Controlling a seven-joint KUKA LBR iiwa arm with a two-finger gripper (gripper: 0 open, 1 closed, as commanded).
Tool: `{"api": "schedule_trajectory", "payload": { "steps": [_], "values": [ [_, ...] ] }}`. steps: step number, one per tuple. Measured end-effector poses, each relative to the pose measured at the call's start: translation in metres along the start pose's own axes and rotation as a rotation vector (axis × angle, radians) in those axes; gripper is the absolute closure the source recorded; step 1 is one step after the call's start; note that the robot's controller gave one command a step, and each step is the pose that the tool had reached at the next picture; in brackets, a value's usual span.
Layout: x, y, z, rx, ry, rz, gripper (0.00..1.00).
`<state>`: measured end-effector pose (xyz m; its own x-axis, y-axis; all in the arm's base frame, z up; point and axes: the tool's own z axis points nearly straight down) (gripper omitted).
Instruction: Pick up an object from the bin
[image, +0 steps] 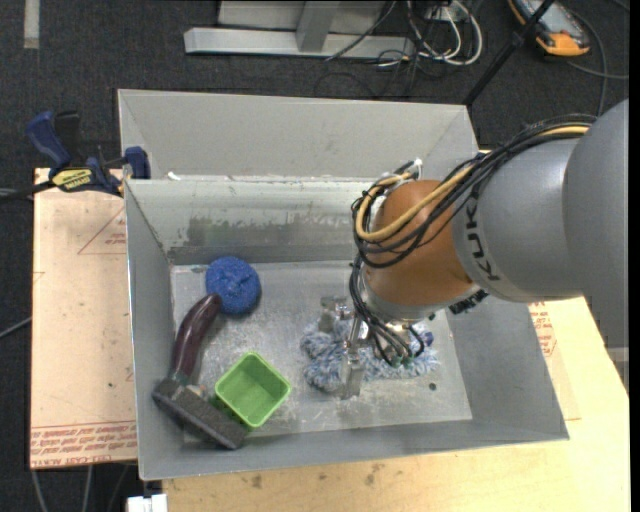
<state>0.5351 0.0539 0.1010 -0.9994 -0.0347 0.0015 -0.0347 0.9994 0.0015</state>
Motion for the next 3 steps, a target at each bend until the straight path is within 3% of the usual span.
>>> {"api": "schedule_trajectory", "payload": {
  "steps": [1, 2, 3],
  "values": [
    [-0.001, -0.012, 0.031, 0.0, -0.004, 0.039, 1.0],
    [-0.001, -0.012, 0.031, 0.0, -0.004, 0.04, 1.0],
    [-0.001, -0.005, -0.106, 0.001, -0.005, -0.016, 1.0]
  ]
}}
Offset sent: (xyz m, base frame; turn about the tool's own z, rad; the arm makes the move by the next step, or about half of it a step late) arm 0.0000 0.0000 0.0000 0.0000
